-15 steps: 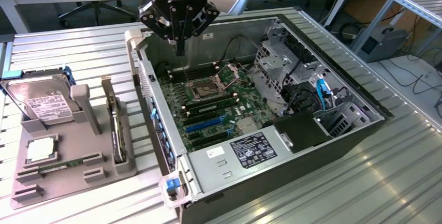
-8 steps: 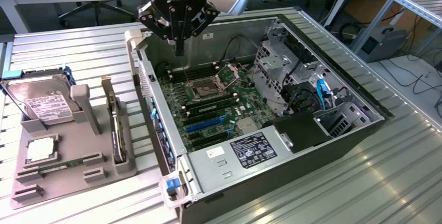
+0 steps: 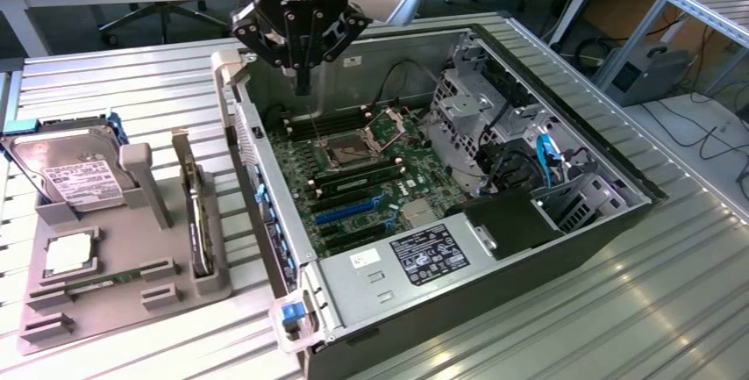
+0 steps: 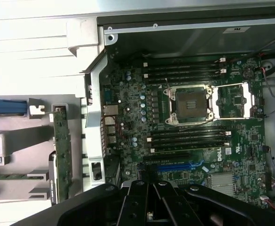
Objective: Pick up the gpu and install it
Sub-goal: 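Reach for the gpu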
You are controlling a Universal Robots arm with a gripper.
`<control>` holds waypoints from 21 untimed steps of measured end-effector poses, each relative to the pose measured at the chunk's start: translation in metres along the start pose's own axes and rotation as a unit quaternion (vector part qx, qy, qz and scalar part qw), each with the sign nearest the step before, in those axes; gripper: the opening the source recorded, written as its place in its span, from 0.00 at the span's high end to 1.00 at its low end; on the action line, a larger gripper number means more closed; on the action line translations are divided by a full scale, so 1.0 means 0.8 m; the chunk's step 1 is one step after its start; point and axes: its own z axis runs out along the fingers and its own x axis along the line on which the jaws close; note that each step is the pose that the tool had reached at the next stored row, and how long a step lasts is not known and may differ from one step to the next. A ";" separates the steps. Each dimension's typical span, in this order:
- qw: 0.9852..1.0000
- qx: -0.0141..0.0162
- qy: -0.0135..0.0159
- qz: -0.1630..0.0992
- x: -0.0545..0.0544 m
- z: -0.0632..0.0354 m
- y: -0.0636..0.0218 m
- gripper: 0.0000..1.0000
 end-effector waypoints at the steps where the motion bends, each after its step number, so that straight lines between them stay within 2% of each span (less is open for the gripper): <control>1: 1.000 0.000 0.000 0.000 0.000 0.000 0.000 0.89; 21: 1.000 0.000 0.000 0.000 0.007 0.000 -0.001 0.89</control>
